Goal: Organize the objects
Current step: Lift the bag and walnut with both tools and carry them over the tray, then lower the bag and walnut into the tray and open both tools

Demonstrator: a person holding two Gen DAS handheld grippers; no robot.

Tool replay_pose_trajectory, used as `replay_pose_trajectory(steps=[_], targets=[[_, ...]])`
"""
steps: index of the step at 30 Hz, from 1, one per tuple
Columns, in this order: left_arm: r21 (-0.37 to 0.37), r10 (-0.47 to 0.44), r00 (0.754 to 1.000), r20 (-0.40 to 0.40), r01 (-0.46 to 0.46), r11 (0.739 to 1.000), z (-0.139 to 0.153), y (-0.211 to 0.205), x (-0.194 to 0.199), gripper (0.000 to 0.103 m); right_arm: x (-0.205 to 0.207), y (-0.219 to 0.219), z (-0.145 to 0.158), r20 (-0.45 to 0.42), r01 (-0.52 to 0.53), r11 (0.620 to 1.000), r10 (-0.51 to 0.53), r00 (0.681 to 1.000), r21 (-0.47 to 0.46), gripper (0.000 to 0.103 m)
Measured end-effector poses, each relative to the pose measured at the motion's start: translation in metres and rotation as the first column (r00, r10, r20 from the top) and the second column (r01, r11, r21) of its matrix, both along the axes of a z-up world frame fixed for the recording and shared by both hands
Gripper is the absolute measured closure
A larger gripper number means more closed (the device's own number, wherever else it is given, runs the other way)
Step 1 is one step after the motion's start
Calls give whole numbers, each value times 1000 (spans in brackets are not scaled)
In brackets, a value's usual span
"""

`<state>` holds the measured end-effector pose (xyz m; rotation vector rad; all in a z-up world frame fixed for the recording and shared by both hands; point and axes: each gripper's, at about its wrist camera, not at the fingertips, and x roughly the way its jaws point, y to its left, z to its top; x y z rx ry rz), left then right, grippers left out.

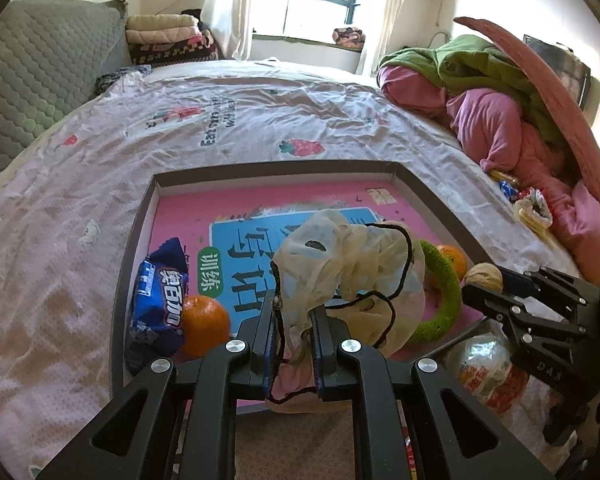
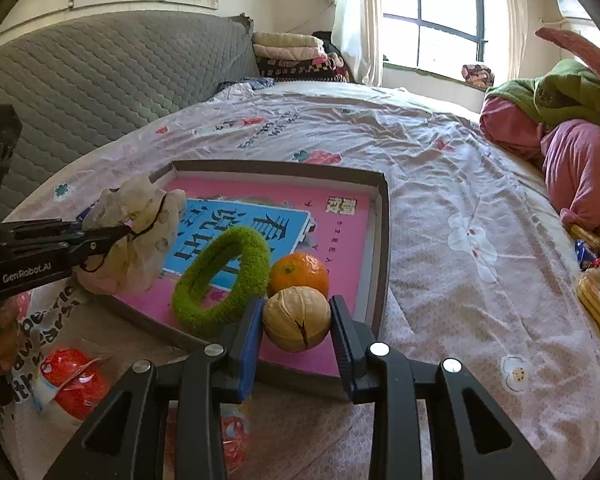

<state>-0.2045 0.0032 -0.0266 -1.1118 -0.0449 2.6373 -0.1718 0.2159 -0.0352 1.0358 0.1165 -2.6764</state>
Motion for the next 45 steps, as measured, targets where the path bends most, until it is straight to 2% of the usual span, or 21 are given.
replay_pose_trajectory(steps=[4,23,36,39,45], targets=[[-11,-12,1000,15,13,1000,-5,4,0,89,-6,7,-3,31,11,999,-10,999,-34,69],[-34,-27,998,65,29,999,-16,10,-3,84,-5,7,-4,40,17,999,-16,999,-42,69],[-54,-6,995,95,11,999,-16,8,-3,69,0,8,0,32,38,998,-37,999,-41,69],[-53,-4,995,99,9,999,-15,8,-2,68,2,12,3,39,48,996,-46,998,-69,69],[-44,-2,996,90,6,999,-4,8,2,59,7,22,12,31,61,990,-57,998,-131,69]])
